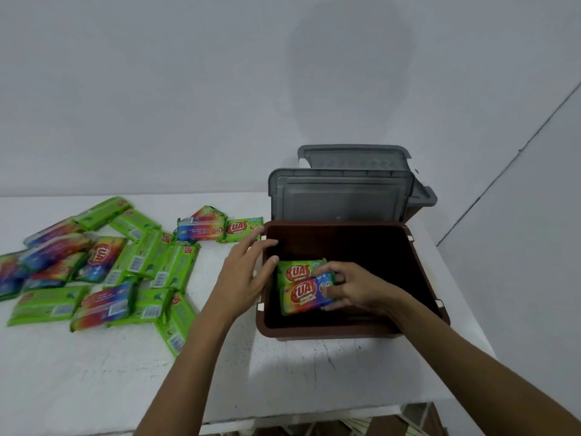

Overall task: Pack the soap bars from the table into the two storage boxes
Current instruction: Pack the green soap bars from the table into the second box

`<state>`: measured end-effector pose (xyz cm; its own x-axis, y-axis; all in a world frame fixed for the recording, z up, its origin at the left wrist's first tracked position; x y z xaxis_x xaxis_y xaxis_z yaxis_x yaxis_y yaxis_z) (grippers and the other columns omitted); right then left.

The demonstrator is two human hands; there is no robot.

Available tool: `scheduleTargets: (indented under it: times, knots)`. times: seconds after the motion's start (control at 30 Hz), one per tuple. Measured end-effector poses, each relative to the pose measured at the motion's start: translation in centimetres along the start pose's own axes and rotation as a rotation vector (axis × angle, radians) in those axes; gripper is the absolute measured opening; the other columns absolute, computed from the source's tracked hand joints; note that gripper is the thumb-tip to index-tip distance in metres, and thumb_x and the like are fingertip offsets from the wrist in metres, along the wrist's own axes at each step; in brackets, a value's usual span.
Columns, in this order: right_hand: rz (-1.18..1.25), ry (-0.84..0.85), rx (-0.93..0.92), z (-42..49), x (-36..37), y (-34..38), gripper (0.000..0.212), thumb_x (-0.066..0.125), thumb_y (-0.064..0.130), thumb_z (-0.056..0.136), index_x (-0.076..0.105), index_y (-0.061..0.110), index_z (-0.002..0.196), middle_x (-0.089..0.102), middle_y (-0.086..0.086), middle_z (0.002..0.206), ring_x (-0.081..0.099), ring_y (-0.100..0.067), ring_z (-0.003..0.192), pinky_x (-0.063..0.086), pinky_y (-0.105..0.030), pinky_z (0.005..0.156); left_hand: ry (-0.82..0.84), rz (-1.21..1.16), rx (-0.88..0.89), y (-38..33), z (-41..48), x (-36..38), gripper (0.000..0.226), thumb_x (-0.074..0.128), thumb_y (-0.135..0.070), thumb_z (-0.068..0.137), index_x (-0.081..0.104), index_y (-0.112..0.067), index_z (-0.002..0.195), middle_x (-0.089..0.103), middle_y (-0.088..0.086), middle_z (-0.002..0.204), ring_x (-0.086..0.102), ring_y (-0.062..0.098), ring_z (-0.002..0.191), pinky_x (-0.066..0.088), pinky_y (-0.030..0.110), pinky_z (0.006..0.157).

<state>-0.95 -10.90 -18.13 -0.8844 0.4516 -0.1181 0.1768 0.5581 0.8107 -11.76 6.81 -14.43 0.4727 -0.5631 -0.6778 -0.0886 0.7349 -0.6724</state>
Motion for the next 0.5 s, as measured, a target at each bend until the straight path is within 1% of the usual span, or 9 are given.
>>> scheduleTargets:
  times: [0.07, 0.1, 0.17, 0.23, 0.37, 0.5]
  knots:
    - [-0.09, 0.028, 0.019, 0.6, 0.7, -0.6, 0.039, 0.063, -0.005, 0.087, 0.057, 0.019, 0.117, 0.049, -0.008, 0.127, 0.058, -0.024, 0.113, 0.06, -0.036, 0.081, -0.003, -0.004, -0.007, 0.0, 0.0, 0.1, 0.047, 0.037, -0.053, 0.093, 0.056, -0.027, 0.127, 0.037, -0.006, 0.151, 0.035, 0.013, 0.138, 0.036, 0.039, 0.11]
    - [-0.185, 0.021, 0.004, 0.9, 0.8, -0.8, 0.039, 0.064, -0.005, 0.086, 0.057, 0.019, 0.117, 0.05, -0.008, 0.128, 0.058, -0.023, 0.114, 0.059, -0.037, 0.085, -0.005, -0.008, -0.009, 0.1, 0.0, 0.1, 0.047, 0.038, -0.053, 0.093, 0.057, -0.026, 0.126, 0.037, -0.005, 0.151, 0.035, 0.013, 0.138, 0.036, 0.039, 0.11]
    - [-0.398, -0.023, -0.046, 1.5, 0.5, -1.0, 0.038, 0.068, 0.0, 0.085, 0.058, 0.019, 0.117, 0.052, -0.006, 0.131, 0.058, -0.02, 0.114, 0.056, -0.037, 0.091, -0.005, -0.019, -0.01, 0.1, 0.0, 0.1, 0.045, 0.039, -0.051, 0.093, 0.058, -0.026, 0.125, 0.038, -0.006, 0.15, 0.036, 0.013, 0.137, 0.036, 0.038, 0.11]
    - [-0.528, -0.057, -0.066, 1.7, 0.3, -1.2, 0.037, 0.07, 0.006, 0.085, 0.06, 0.018, 0.117, 0.053, -0.005, 0.132, 0.058, -0.019, 0.114, 0.055, -0.036, 0.093, -0.009, -0.036, -0.011, 0.2, 0.0, 0.2, 0.044, 0.04, -0.049, 0.093, 0.059, -0.024, 0.123, 0.038, -0.007, 0.15, 0.037, 0.012, 0.137, 0.037, 0.037, 0.109]
    - [-0.608, -0.077, -0.053, 2.0, 0.0, -1.4, 0.037, 0.071, 0.007, 0.085, 0.061, 0.02, 0.118, 0.054, -0.005, 0.133, 0.058, -0.019, 0.114, 0.054, -0.03, 0.091, -0.019, -0.047, -0.015, 0.3, -0.1, 0.2, 0.044, 0.039, -0.05, 0.093, 0.061, -0.025, 0.121, 0.037, -0.008, 0.151, 0.037, 0.012, 0.136, 0.038, 0.038, 0.108]
    - [-0.704, -0.132, -0.011, 2.1, -0.7, -1.7, 0.041, 0.071, 0.008, 0.085, 0.06, 0.022, 0.122, 0.052, -0.005, 0.138, 0.056, -0.022, 0.118, 0.053, -0.033, 0.095, -0.028, -0.049, -0.009, 0.2, -0.2, 0.1, 0.039, 0.041, -0.047, 0.095, 0.06, -0.026, 0.121, 0.036, -0.011, 0.151, 0.037, 0.009, 0.136, 0.038, 0.033, 0.106]
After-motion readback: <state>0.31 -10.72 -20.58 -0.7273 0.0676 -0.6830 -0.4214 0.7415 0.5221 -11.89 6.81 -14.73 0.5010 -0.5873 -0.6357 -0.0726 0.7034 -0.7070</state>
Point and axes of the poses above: each hand's wrist, its own z-axis towards the middle knuckle, its own x-axis out of the palm, y = z × x, the point moved 7 cm from there along z, towards the middle knuckle
